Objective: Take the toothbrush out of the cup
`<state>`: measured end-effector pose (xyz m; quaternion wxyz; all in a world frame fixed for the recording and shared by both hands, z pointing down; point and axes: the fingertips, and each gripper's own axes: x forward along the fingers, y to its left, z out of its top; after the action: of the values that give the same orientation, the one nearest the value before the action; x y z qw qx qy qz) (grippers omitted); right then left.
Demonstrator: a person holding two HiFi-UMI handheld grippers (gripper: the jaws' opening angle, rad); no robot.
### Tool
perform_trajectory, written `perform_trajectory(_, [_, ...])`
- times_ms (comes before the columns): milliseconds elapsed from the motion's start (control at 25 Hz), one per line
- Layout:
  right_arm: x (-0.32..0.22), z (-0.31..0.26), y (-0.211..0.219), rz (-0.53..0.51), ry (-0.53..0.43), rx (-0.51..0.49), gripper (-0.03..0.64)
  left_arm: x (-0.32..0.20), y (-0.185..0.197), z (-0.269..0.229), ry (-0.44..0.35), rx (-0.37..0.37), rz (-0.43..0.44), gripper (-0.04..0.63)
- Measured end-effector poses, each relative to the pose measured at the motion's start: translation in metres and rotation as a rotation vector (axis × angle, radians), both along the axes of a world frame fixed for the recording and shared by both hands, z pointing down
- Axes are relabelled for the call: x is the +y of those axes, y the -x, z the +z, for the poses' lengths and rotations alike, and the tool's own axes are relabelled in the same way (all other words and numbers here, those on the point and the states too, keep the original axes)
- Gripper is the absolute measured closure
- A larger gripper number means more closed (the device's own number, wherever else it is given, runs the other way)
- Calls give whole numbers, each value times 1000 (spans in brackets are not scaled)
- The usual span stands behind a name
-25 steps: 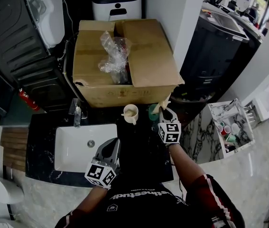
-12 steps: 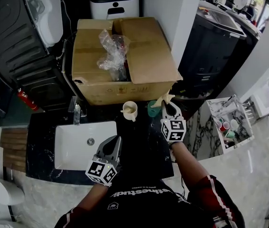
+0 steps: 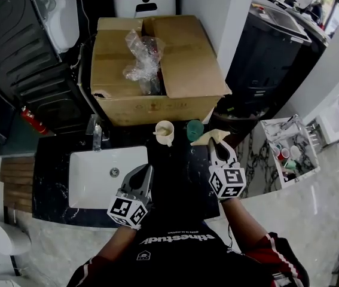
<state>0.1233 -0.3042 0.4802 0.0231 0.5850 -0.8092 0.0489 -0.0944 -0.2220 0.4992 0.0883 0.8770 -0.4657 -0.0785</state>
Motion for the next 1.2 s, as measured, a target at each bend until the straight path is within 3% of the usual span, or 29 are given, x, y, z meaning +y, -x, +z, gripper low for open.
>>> perform_trajectory(480, [99,25,24,1,57,23,574,3,-5,-3,-19,-10,5,581])
perform_trajectory(920, [101,30,35,-38,67,2,574,6,-10,-8,-81,-78,10,577])
perform_trajectory(960, [100,31,35,-40,67,2,574,7,-11,-9,-93,-85,14,560])
perform_trajectory(1040, [100,30,35,-43,64,4,574,7,-13,-11,-113,-98,18,450])
perform_trajectory(1200, [101,32,37,-50,70,-1,574,2,-14,-4,-111,-120,10,410])
